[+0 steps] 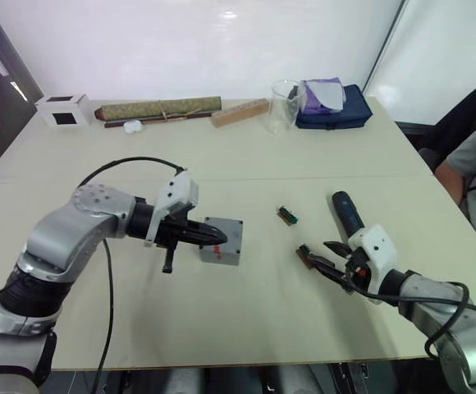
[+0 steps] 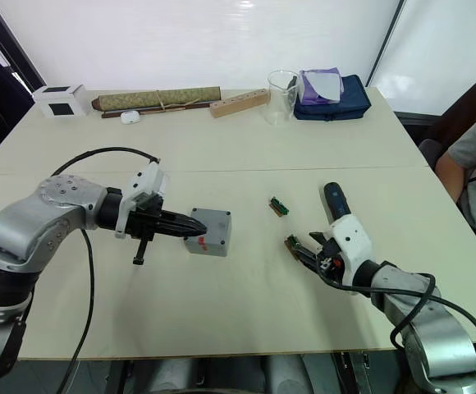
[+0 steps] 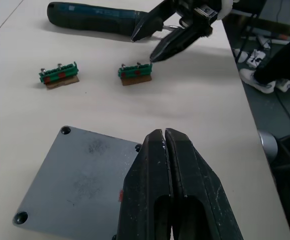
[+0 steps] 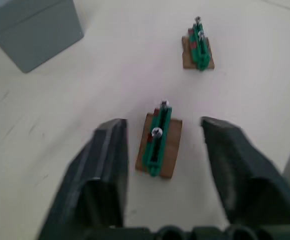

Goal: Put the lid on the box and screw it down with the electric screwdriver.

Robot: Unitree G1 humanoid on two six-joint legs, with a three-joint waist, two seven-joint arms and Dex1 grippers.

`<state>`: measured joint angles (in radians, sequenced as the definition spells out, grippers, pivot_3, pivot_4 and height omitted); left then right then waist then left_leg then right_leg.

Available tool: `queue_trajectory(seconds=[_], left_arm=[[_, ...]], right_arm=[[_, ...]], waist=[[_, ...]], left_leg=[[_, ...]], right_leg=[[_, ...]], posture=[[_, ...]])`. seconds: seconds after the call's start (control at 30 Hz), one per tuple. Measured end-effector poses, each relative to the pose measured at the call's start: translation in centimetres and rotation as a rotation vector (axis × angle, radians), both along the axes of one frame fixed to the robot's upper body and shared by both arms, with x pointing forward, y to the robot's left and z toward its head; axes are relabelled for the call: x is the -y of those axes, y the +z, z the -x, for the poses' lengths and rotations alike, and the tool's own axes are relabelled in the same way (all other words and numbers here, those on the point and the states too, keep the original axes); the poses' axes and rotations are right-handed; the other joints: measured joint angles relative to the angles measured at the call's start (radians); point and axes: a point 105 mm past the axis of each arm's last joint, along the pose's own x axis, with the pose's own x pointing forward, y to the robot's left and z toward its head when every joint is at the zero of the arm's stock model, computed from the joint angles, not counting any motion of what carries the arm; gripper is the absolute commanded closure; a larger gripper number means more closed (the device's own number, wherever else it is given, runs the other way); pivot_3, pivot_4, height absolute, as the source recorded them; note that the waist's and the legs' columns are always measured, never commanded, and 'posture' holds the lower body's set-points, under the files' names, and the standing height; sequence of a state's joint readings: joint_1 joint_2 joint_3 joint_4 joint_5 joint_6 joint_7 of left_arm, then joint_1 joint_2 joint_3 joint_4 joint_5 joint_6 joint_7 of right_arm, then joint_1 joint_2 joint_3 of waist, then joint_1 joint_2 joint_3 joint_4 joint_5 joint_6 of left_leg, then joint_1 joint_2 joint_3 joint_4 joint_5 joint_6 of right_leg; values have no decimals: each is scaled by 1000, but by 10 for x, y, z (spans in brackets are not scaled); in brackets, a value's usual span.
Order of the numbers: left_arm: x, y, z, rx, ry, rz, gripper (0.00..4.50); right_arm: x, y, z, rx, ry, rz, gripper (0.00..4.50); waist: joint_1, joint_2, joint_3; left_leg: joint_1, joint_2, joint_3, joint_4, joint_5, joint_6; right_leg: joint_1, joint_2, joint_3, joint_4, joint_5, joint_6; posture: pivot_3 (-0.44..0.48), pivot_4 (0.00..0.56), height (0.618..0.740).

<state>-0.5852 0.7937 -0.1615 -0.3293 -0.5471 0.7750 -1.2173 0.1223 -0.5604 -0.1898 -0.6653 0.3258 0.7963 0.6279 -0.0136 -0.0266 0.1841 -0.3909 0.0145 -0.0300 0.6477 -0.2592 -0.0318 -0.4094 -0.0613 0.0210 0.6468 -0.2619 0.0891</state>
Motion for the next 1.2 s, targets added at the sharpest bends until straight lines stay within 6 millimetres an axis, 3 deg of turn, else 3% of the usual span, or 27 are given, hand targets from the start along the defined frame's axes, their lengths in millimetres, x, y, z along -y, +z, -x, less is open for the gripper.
queue_trajectory(seconds=[0.03,0.07,0.23,0.33,0.4,0.77,0.87,1.07,1.2], left_arm=[[1,-1,0,-2,-4,-4,4500],[1,-2,1,-3,-7,-6,4500],[2,-3,0,6,-10,-7,4500],[2,-4,-1,8,-6,-3,4500],[3,-4,-2,11,-1,2,4500],[2,-8,-3,10,13,6,4500],[2,-9,-3,13,20,3,4500],[1,-11,-4,12,32,2,4500],[1,-11,-5,15,38,1,4500]], right_arm=[[0,0,0,7,-3,3,113],[0,0,0,11,-5,5,41],[3,-3,-2,30,-24,11,41],[1,-4,-4,37,-25,18,677],[-2,-9,-4,27,-17,24,1360],[-5,-15,-9,28,-8,28,1360],[-6,-16,-9,25,-6,29,2168],[-6,-16,-9,25,-6,30,4483],[-6,-16,-9,26,-8,31,4483]], waist=[[0,0,0],[0,0,0],[0,0,0],[0,0,0],[0,0,0],[0,0,0],[0,0,0],[0,0,0],[0,0,0]], left_leg=[[0,0,0,0,0,0],[0,0,0,0,0,0],[0,0,0,0,0,0],[0,0,0,0,0,0],[0,0,0,0,0,0],[0,0,0,0,0,0],[0,0,0,0,0,0],[0,0,0,0,0,0],[0,0,0,0,0,0]], right_leg=[[0,0,0,0,0,0],[0,0,0,0,0,0],[0,0,0,0,0,0],[0,0,0,0,0,0],[0,0,0,0,0,0],[0,0,0,0,0,0],[0,0,0,0,0,0],[0,0,0,0,0,0],[0,0,0,0,0,0]], posture=[[0,150,740],[0,150,740],[0,150,740],[0,150,740],[0,150,740],[0,150,740],[0,150,740],[0,150,740],[0,150,740]])
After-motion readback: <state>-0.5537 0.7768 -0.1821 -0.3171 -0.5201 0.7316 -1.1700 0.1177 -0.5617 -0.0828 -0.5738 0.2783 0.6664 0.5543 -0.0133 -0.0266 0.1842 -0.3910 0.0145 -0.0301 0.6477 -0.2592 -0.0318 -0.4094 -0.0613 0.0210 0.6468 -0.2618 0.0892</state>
